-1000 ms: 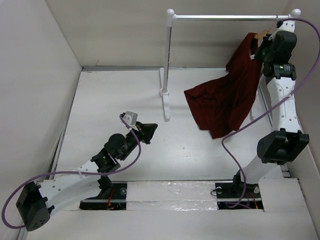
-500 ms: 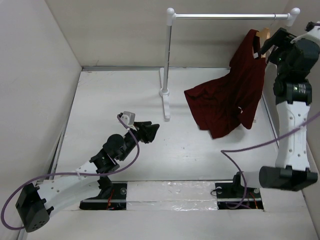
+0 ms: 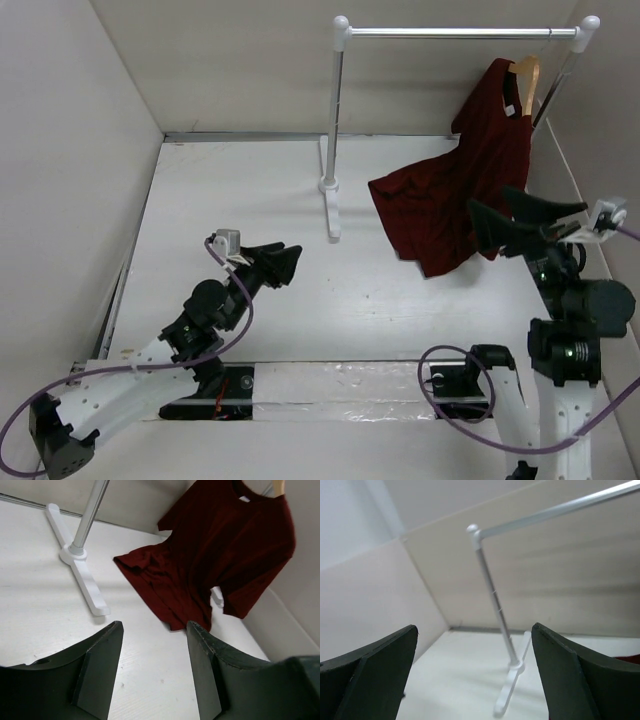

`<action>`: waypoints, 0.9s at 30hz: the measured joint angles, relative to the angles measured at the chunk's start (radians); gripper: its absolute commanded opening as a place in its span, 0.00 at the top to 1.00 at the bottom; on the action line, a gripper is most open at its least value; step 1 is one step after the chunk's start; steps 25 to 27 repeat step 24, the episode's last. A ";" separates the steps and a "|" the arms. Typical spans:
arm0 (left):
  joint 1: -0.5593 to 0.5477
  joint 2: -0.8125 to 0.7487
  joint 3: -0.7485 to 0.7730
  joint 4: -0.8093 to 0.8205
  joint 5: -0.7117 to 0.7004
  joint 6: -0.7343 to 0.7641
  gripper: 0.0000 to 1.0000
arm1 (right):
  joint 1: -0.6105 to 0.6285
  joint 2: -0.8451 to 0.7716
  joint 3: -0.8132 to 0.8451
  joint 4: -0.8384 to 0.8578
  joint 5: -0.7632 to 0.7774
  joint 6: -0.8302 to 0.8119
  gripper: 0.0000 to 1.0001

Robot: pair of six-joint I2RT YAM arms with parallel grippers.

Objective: Place the t-shirt on the hanger
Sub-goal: Reset both arms

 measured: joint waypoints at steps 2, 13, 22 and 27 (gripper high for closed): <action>-0.002 -0.063 0.001 -0.037 0.010 -0.029 0.49 | 0.000 -0.082 -0.049 -0.027 -0.045 0.006 0.00; -0.007 -0.332 0.262 -0.199 -0.018 -0.064 0.49 | 0.054 -0.372 0.232 -0.290 0.164 -0.148 0.00; -0.007 -0.251 0.300 -0.303 -0.062 -0.078 0.49 | 0.064 -0.422 0.142 -0.302 0.303 -0.176 0.00; -0.007 -0.227 0.294 -0.327 -0.065 -0.082 0.47 | 0.064 -0.369 0.138 -0.328 0.300 -0.176 0.00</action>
